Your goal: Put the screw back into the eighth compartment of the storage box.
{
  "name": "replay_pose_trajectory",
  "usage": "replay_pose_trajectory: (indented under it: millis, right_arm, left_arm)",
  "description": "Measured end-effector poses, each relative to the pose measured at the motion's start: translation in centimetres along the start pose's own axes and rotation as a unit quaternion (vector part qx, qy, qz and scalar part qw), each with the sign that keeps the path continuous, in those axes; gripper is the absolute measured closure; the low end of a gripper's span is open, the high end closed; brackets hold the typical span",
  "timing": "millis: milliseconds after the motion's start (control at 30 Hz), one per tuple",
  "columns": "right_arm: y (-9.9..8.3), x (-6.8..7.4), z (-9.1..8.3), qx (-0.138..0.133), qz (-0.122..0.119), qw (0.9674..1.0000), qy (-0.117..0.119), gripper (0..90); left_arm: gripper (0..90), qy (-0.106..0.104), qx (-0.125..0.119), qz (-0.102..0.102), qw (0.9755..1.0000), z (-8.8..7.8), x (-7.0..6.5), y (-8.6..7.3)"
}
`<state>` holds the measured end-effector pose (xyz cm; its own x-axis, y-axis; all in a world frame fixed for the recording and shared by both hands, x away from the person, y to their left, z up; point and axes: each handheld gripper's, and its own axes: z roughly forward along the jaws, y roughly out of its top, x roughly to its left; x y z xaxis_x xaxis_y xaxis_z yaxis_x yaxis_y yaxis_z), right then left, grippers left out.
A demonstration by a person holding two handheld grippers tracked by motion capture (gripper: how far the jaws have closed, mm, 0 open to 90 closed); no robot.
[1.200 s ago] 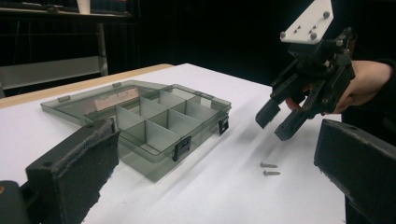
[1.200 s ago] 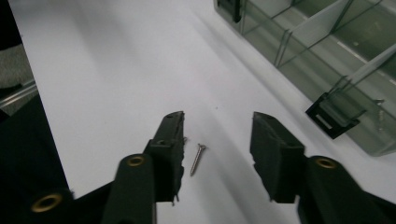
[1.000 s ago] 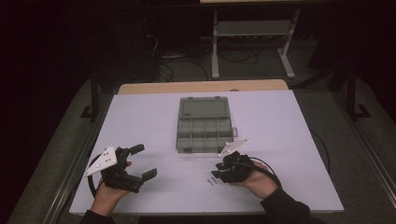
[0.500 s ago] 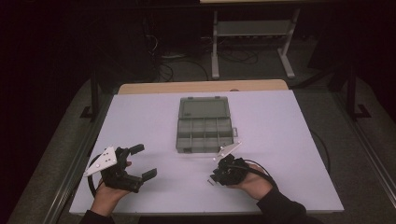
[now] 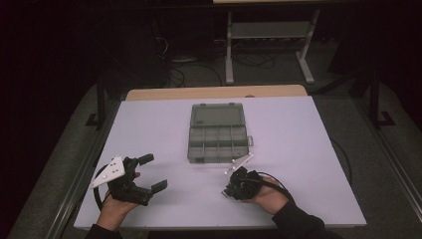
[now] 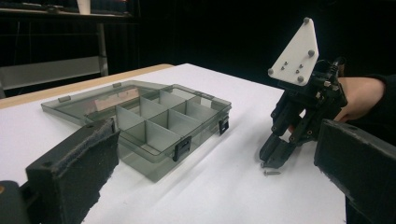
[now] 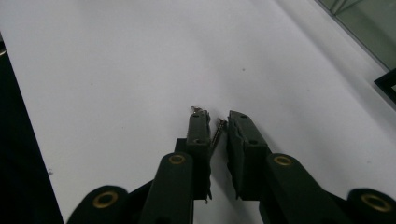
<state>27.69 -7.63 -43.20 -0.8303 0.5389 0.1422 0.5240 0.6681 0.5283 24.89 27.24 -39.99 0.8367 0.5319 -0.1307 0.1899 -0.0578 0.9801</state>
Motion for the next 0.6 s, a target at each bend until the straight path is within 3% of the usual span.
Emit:
replay_pose_trajectory:
  millis: [267, 600]
  right_arm:
    - [-0.03, -0.2, 0.08, 0.004, -0.014, 0.9998, -0.012, 86.0]
    - [0.13, -0.24, 0.07, 0.009, -0.002, 0.9999, -0.008, 87.6]
  left_arm:
    - [0.0, 0.0, 0.001, 0.0, 1.0, 0.02, -0.04, 0.01]
    - [0.0, -0.001, 0.0, -0.001, 1.0, 0.02, -0.08, 0.03]
